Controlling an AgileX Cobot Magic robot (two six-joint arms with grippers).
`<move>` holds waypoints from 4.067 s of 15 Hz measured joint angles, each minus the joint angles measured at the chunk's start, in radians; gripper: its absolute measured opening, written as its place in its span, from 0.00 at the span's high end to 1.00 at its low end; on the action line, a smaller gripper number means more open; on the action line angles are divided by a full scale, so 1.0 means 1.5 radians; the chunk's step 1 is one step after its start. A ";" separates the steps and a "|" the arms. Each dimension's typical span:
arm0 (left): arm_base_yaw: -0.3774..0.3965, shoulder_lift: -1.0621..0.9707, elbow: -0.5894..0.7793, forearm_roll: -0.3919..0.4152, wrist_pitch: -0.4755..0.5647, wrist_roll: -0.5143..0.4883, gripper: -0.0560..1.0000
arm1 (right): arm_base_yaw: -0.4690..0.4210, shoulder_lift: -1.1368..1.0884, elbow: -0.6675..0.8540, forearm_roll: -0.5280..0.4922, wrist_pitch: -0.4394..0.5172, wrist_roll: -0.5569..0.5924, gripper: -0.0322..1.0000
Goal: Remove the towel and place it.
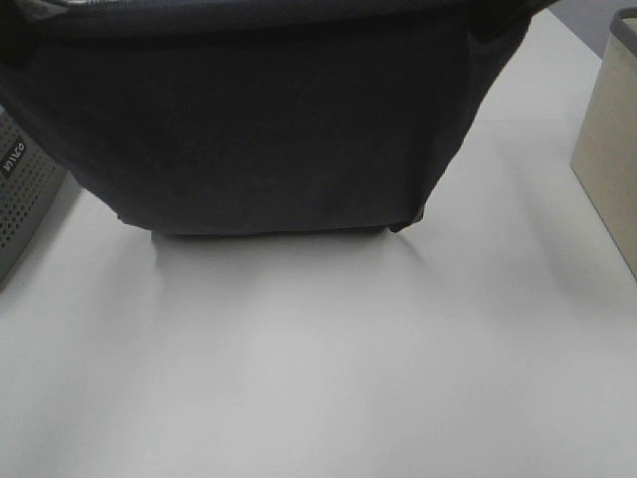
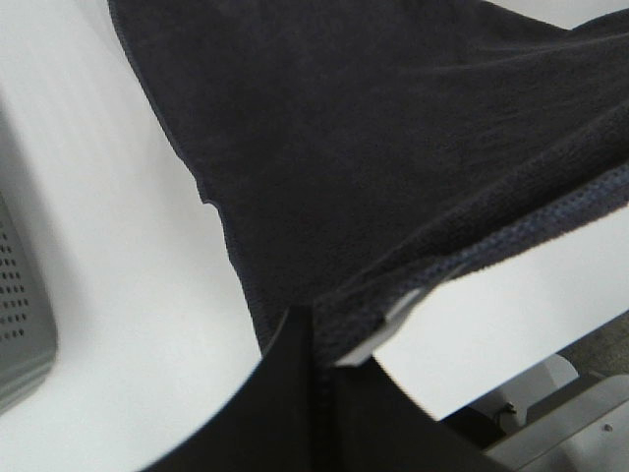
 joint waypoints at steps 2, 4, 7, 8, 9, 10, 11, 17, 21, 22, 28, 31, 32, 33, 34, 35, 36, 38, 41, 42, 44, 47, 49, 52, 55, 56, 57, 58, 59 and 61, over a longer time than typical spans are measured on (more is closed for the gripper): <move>0.000 -0.016 0.037 -0.014 -0.005 0.000 0.95 | 0.000 -0.023 0.043 0.005 -0.004 0.014 0.96; 0.000 -0.041 0.095 -0.040 -0.012 0.001 0.95 | 0.000 -0.053 0.102 0.013 -0.008 0.031 0.96; 0.000 -0.092 0.183 -0.073 -0.015 0.005 0.95 | 0.001 -0.117 0.170 0.035 -0.009 0.061 0.96; 0.000 -0.109 0.207 -0.082 -0.017 0.005 0.95 | 0.001 -0.135 0.187 0.043 -0.009 0.070 0.96; 0.000 -0.125 0.225 -0.091 -0.018 0.005 0.95 | 0.001 -0.152 0.201 0.051 -0.009 0.082 0.96; 0.000 -0.144 0.243 -0.096 -0.018 0.005 0.95 | 0.001 -0.169 0.215 0.063 -0.009 0.088 0.96; 0.000 -0.163 0.257 -0.099 -0.018 0.005 0.95 | 0.001 -0.183 0.229 0.075 -0.009 0.098 0.96; 0.000 -0.268 0.378 -0.149 -0.025 0.044 0.95 | 0.001 -0.285 0.373 0.119 -0.010 0.147 0.96; 0.000 -0.273 0.439 -0.189 -0.020 0.075 0.95 | 0.001 -0.316 0.470 0.126 -0.013 0.171 0.96; 0.000 -0.273 0.449 -0.191 -0.019 0.076 0.95 | 0.001 -0.316 0.485 0.130 -0.015 0.171 0.96; 0.000 -0.213 0.464 -0.201 -0.015 0.101 0.95 | 0.000 -0.291 0.512 0.129 -0.021 0.167 0.96; 0.000 -0.150 0.464 -0.190 -0.015 0.106 0.95 | 0.000 -0.225 0.512 0.128 -0.045 0.129 0.96; 0.000 -0.129 0.464 -0.187 -0.015 0.106 0.95 | 0.000 -0.203 0.512 0.129 -0.053 0.113 0.96; 0.000 -0.108 0.464 -0.185 -0.015 0.106 0.95 | 0.000 -0.179 0.514 0.133 -0.063 0.092 0.96; 0.002 -0.086 0.464 -0.181 -0.014 0.106 0.95 | 0.000 -0.155 0.525 0.143 -0.069 0.066 0.96; 0.002 -0.067 0.464 -0.175 -0.014 0.106 0.95 | -0.001 -0.131 0.541 0.154 -0.077 0.045 0.96; 0.002 -0.052 0.464 -0.173 -0.014 0.106 0.95 | -0.001 -0.111 0.557 0.162 -0.086 0.027 0.96; 0.002 -0.013 0.464 -0.173 -0.011 0.114 0.95 | -0.001 -0.066 0.571 0.171 -0.101 0.005 0.96; 0.002 0.054 0.464 -0.186 -0.011 0.141 0.95 | -0.002 -0.001 0.574 0.168 -0.121 -0.023 0.96; 0.003 0.093 0.465 -0.207 -0.009 0.163 0.95 | -0.002 0.037 0.574 0.155 -0.126 -0.036 0.96; 0.003 0.113 0.466 -0.218 -0.005 0.178 0.95 | -0.002 0.058 0.574 0.147 -0.131 -0.041 0.96; 0.003 0.117 0.466 -0.223 -0.005 0.186 0.95 | -0.002 0.064 0.574 0.141 -0.147 -0.054 0.96; 0.003 0.117 0.466 -0.224 -0.005 0.188 0.95 | -0.003 0.065 0.574 0.145 -0.153 -0.078 0.96; -0.012 0.125 0.466 -0.219 -0.006 0.198 0.95 | -0.007 0.065 0.574 0.157 -0.163 -0.102 0.96; -0.079 0.157 0.466 -0.205 -0.033 0.205 0.95 | -0.007 0.065 0.574 0.149 -0.165 -0.106 0.96; -0.097 0.171 0.466 -0.203 -0.045 0.205 0.95 | -0.007 0.065 0.574 0.148 -0.164 -0.106 0.96; -0.104 0.177 0.466 -0.201 -0.054 0.200 0.95 | -0.009 0.065 0.574 0.147 -0.164 -0.106 0.96; -0.107 0.179 0.466 -0.201 -0.062 0.195 0.95 | -0.009 0.065 0.574 0.146 -0.163 -0.106 0.96; -0.106 0.179 0.466 -0.200 -0.066 0.194 0.95 | -0.009 0.065 0.574 0.145 -0.162 -0.106 0.96; -0.106 0.179 0.466 -0.212 -0.067 0.192 0.95 | -0.009 0.065 0.574 0.142 -0.158 -0.108 0.96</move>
